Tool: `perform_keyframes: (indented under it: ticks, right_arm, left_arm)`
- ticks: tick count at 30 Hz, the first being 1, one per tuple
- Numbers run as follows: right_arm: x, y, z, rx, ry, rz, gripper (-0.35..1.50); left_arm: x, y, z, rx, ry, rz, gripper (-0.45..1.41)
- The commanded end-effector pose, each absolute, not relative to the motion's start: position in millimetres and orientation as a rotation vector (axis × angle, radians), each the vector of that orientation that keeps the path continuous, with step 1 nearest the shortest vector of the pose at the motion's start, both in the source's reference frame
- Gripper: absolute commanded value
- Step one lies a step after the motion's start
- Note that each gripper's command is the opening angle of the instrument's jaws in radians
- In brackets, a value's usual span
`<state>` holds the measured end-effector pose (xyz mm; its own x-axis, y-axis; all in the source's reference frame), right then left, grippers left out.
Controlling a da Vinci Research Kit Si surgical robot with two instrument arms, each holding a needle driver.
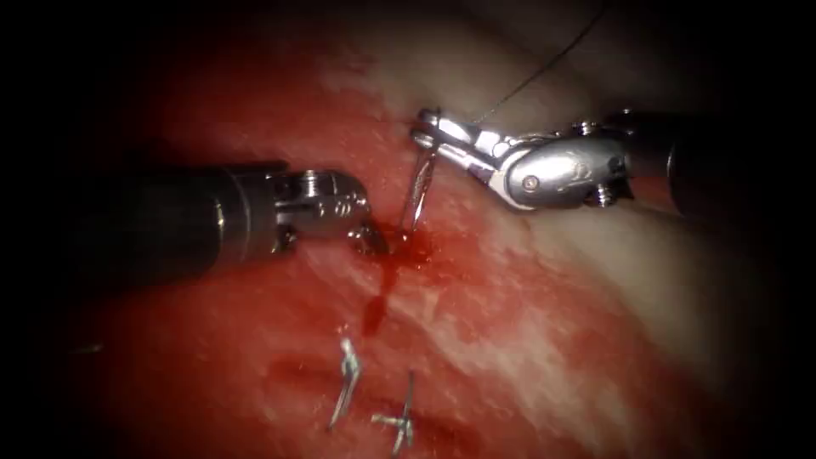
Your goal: Wound Closure
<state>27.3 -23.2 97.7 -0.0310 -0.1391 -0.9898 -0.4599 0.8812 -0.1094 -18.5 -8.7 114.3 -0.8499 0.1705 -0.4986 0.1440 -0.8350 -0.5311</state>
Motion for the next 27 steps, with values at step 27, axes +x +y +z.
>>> perform_keyframes:
  ticks: [27]
  right_arm:
    - [29.2, -25.6, 99.8, -0.487, 1.571, 0.250, -0.35]
  left_arm:
    - [-18.1, -8.7, 112.5, -0.918, -0.889, 2.843, -0.45]
